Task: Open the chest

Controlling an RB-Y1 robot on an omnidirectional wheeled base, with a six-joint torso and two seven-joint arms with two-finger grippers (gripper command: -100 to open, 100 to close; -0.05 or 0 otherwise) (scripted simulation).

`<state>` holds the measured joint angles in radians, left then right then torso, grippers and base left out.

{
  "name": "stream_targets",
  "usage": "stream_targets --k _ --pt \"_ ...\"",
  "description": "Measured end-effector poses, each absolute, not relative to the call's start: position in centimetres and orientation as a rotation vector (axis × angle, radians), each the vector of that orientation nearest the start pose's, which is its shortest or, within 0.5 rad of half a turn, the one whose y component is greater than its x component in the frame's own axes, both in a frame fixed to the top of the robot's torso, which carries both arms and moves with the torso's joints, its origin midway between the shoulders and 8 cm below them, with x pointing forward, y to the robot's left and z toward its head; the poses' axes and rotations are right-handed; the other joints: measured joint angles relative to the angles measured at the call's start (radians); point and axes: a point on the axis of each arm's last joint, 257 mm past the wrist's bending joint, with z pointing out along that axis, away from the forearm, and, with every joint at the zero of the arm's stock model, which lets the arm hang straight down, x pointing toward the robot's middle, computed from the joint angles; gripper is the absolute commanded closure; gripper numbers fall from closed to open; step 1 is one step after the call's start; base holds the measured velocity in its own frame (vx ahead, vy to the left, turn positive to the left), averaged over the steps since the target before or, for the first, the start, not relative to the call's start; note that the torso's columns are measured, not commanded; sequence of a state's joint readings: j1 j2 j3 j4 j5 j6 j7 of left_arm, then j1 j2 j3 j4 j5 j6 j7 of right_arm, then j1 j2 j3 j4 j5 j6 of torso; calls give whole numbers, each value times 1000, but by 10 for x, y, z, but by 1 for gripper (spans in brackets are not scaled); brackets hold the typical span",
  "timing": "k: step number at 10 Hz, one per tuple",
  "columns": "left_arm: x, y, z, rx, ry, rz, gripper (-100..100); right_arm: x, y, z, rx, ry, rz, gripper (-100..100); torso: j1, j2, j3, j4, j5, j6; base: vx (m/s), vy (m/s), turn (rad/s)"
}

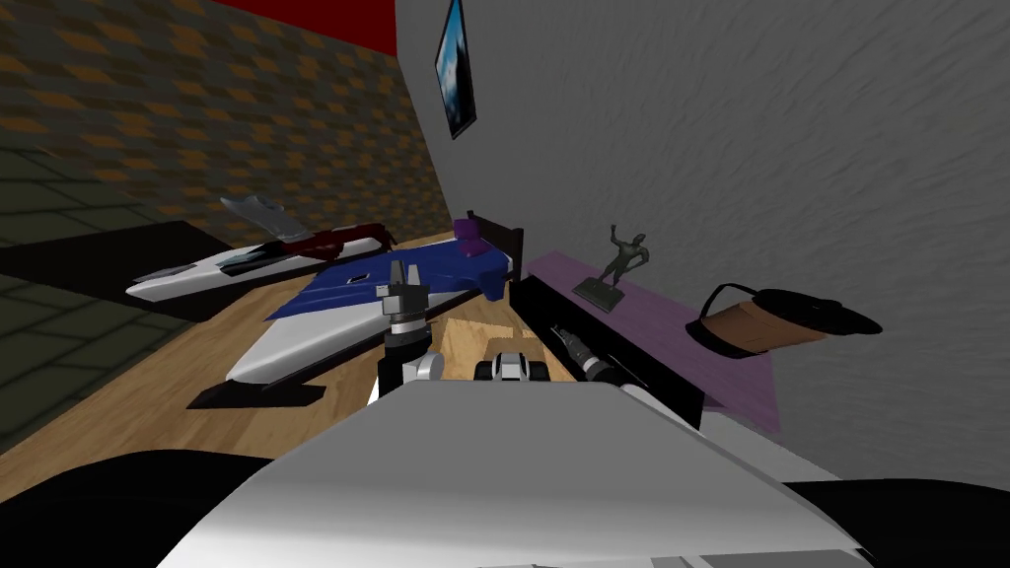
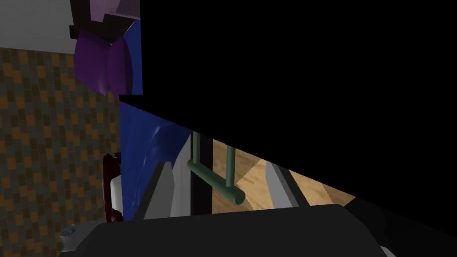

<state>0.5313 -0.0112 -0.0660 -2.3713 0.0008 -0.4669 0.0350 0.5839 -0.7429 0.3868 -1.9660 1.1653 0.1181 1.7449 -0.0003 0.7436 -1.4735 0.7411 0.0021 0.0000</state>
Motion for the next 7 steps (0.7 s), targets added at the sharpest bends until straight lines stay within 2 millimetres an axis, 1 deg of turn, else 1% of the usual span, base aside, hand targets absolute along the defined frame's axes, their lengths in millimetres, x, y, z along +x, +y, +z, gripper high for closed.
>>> stream_targets --k 1,2,3,4,5,7 --pt "331 261 48 -664 571 -1397 0 314 -271 -343 -1845 1114 -973 -100 -7 -6 -2 -3 -3 1 -90 15 233" --pt "331 261 48 -664 571 -1397 0 318 -285 -336 -1838 1139 -985 -100 -8 -9 -4 -4 -4 1 -91 5 223" --pt "331 261 48 -664 571 -1397 0 323 -297 -332 -1827 1167 -1001 -100 -4 -8 -4 -4 -4 0 -48 0 61" --pt "331 261 48 -664 571 -1397 0 322 -304 -330 -1820 1183 -1013 -100 -1 -8 -4 -4 -2 1 -36 14 105" --pt "331 261 48 -664 571 -1397 0 324 -311 -328 -1815 1195 -1019 -100 2 -8 -4 -4 -2 0 -59 32 222" --pt "331 261 48 -664 571 -1397 0 324 -333 -319 -1796 1234 -1042 -100 2 -4 -1 -3 -1 0 -74 39 245"
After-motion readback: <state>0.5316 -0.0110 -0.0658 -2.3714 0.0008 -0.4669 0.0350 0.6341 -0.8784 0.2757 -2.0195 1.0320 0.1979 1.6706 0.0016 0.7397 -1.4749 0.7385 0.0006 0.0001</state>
